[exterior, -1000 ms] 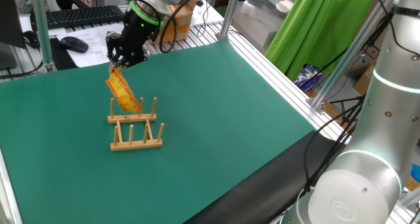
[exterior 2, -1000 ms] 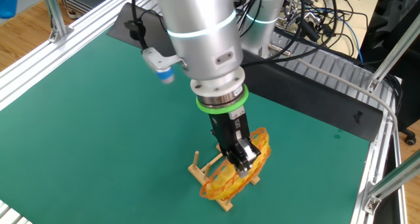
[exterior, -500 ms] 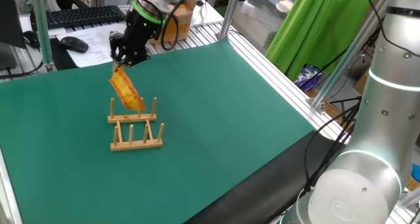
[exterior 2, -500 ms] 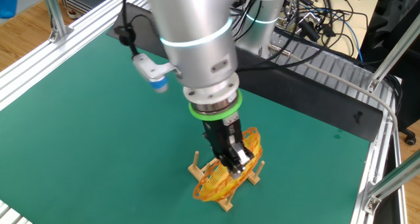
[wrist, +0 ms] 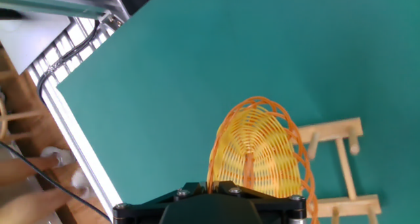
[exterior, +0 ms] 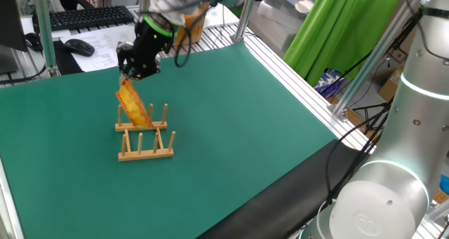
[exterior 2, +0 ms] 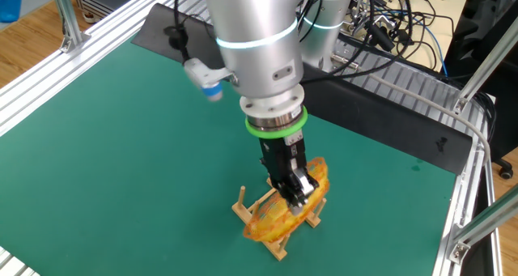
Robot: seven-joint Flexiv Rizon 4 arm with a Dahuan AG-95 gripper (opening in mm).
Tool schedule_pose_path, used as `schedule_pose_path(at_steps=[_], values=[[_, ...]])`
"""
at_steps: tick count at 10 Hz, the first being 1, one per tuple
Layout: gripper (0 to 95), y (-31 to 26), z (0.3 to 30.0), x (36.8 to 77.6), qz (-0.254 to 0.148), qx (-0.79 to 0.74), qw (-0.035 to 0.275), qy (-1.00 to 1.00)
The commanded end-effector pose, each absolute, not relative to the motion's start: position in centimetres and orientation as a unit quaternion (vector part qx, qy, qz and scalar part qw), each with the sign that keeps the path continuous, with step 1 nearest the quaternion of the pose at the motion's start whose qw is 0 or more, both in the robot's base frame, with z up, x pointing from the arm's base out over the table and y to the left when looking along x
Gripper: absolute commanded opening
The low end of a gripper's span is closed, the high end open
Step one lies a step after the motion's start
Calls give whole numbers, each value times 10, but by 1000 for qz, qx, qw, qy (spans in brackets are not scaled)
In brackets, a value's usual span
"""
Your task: Put the dish on the dish rack
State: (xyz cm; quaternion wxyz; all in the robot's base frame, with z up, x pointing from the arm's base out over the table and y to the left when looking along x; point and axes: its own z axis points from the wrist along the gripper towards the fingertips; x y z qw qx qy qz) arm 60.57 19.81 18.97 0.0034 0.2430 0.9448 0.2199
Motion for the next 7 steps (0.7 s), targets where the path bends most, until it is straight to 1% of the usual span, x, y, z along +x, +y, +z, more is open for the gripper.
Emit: schedule_pose_path(at_steps=[1, 7], values=[[0, 196, 188, 608, 223, 226, -1, 948], [0, 191, 188, 607, 225, 219, 3, 949]])
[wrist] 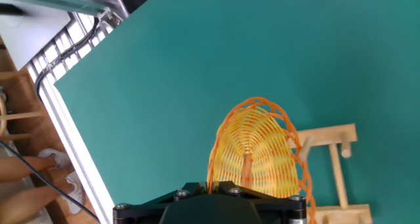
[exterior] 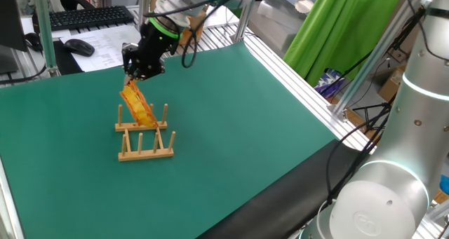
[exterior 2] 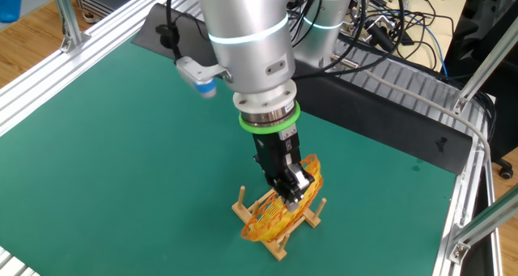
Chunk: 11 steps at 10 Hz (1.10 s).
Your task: Put the dish on the dish rack
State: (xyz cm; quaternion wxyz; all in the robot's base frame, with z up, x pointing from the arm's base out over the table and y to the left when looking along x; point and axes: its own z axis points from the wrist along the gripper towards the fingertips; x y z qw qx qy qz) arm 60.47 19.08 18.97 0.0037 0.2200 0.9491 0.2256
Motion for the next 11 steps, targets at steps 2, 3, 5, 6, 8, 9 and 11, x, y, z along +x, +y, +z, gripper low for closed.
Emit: schedule_pose_path(at_steps=[2, 3, 5, 6, 8, 9, 11], values=[[0, 191, 183, 604, 227, 216, 10, 950], [0, 192, 180, 601, 228, 216, 14, 949], [0, 192, 174, 595, 231, 218, 22, 948], [0, 191, 171, 593, 232, 215, 24, 948], [0, 189, 168, 592, 238, 215, 27, 947], [0, 186, 165, 592, 243, 213, 27, 946], [0, 184, 163, 591, 245, 208, 39, 946]])
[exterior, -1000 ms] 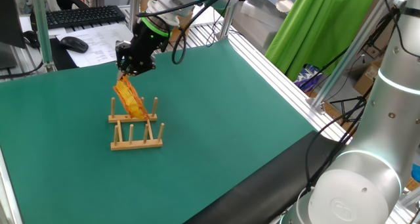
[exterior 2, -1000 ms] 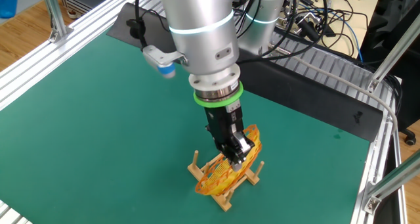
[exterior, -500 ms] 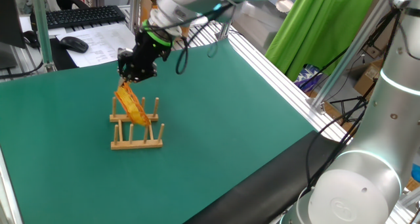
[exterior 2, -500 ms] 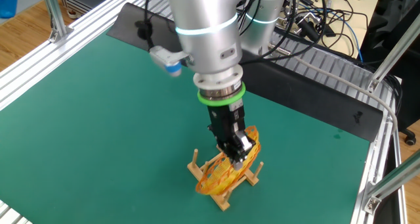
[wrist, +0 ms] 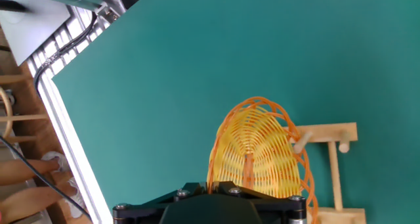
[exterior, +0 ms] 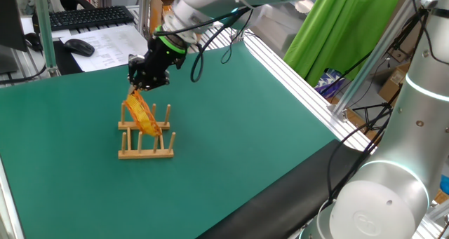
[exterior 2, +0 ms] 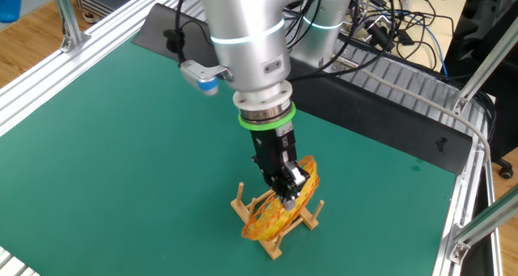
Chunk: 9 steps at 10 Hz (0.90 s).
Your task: Put the dish on the dish rack
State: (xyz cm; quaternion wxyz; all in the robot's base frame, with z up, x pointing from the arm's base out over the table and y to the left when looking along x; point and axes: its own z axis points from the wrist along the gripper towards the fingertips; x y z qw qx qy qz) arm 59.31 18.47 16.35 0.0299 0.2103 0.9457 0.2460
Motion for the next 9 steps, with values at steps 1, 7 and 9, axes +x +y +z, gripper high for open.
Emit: schedule_pose_path(at_steps=[1, 7, 9], values=[[0, 184, 161, 590, 245, 204, 47, 947], [570, 183, 161, 586, 214, 204, 46, 954], [760, 177, 169, 583, 193, 193, 37, 961]])
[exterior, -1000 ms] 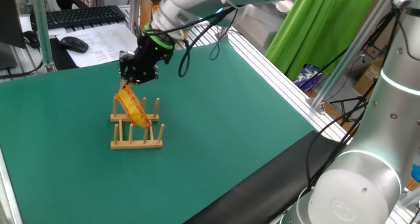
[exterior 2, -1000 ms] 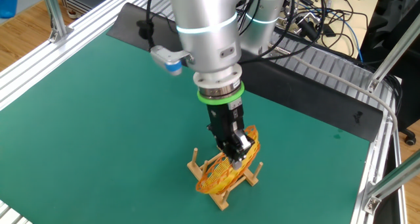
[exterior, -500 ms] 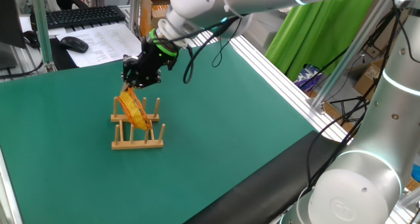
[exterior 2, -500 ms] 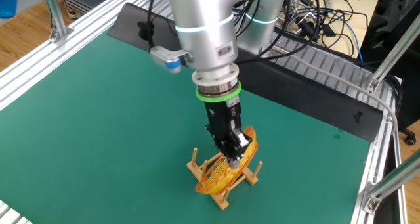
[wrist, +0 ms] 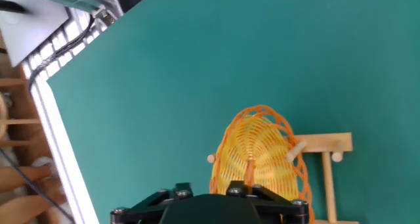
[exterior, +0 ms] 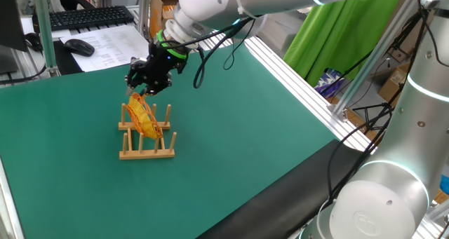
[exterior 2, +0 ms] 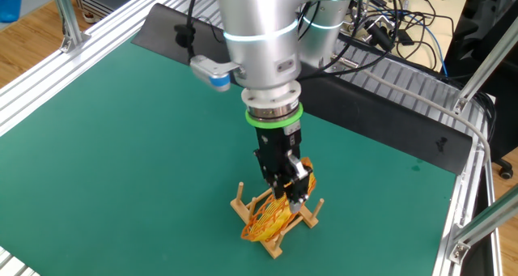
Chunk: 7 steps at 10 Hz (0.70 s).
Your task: Put the dish on the dish rack
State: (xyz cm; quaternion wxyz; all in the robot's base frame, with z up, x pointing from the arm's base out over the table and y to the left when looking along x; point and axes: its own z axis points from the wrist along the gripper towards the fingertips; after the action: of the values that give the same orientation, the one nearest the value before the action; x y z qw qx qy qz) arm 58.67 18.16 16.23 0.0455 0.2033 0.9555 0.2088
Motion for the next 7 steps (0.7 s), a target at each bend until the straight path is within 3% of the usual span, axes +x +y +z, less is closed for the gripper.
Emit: schedule_pose_path(at_steps=[1, 4, 6, 7], values=[[760, 172, 173, 582, 175, 182, 29, 967], [760, 167, 176, 583, 113, 156, 18, 981], [760, 161, 180, 581, 95, 155, 14, 983], [760, 148, 182, 582, 62, 133, 7, 989]])
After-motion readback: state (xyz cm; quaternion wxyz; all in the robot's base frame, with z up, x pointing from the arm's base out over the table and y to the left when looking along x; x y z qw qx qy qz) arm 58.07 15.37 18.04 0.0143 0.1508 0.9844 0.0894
